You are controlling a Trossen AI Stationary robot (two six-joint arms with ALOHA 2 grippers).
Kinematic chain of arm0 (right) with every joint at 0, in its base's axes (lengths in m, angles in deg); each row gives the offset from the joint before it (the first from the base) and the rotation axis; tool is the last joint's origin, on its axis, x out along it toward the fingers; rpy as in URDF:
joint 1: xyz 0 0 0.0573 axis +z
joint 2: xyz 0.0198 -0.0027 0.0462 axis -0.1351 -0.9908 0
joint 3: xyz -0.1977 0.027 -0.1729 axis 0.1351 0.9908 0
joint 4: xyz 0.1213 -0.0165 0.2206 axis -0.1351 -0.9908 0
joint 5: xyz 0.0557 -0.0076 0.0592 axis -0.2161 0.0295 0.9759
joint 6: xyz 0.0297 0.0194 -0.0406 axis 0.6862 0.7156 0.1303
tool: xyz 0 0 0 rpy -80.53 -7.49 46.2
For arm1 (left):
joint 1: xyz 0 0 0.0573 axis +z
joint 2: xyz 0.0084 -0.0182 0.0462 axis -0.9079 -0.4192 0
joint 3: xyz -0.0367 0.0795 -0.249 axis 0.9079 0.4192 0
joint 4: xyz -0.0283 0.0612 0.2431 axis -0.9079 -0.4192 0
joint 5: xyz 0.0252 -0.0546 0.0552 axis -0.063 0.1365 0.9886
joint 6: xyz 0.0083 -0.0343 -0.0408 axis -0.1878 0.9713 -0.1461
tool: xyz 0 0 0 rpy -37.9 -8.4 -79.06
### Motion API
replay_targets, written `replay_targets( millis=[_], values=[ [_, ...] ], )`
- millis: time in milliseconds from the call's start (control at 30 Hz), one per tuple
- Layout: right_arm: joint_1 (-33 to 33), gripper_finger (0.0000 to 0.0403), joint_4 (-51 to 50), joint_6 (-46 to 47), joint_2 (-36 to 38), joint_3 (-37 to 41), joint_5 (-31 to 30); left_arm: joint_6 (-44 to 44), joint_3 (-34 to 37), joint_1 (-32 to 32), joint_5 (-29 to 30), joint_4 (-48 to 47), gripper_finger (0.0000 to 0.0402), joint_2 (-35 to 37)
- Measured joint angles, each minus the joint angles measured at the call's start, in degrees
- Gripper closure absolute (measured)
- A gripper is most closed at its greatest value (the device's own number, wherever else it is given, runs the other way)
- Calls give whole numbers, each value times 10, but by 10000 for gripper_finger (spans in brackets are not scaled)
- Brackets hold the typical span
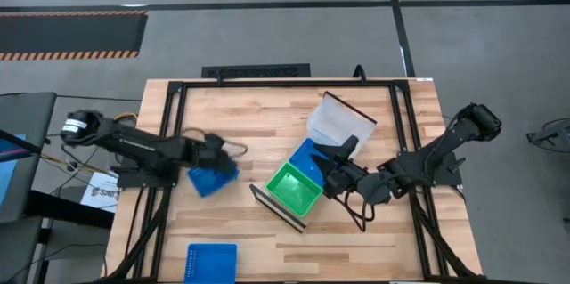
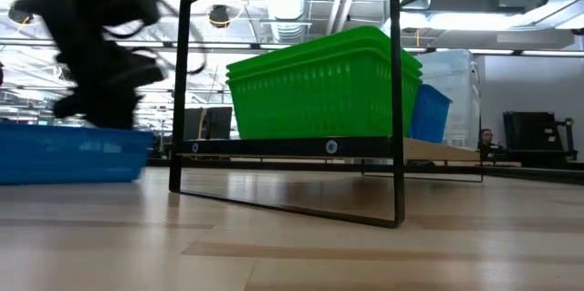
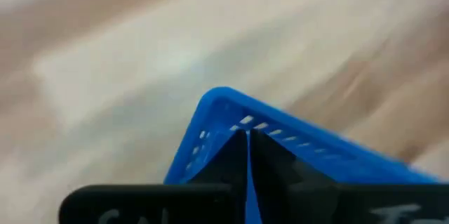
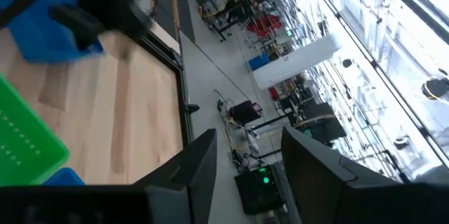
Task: Stack baskets on shelf by color
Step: Stack the top blue bin on the other blue bin on the shelf
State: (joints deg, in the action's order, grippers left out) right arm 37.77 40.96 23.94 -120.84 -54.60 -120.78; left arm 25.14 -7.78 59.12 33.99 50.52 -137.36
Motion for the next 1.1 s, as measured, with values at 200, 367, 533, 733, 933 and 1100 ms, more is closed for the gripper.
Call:
replay_targets(
  millis=[200, 367, 533, 733, 933, 1100],
  values=[
    [-28, 225, 2, 31, 0, 0, 57, -118, 0, 107, -3, 221, 398, -18],
    [-68, 223, 15, 98, 0, 0, 90, -164, -2, 159, -68, 377, 398, -91],
    [-116, 225, 27, 108, 0, -29, 177, -184, -52, 195, -131, 390, 398, -139],
    [-171, 230, 14, 163, -3, -71, 258, -234, -178, 195, -121, 174, 400, -85],
    [-199, 230, -28, 219, -3, -72, 278, -181, -301, 153, -46, -236, 401, -62],
    [-210, 234, -80, 284, -3, -71, 304, -47, -306, 92, -32, -438, 401, -43]
  ],
)
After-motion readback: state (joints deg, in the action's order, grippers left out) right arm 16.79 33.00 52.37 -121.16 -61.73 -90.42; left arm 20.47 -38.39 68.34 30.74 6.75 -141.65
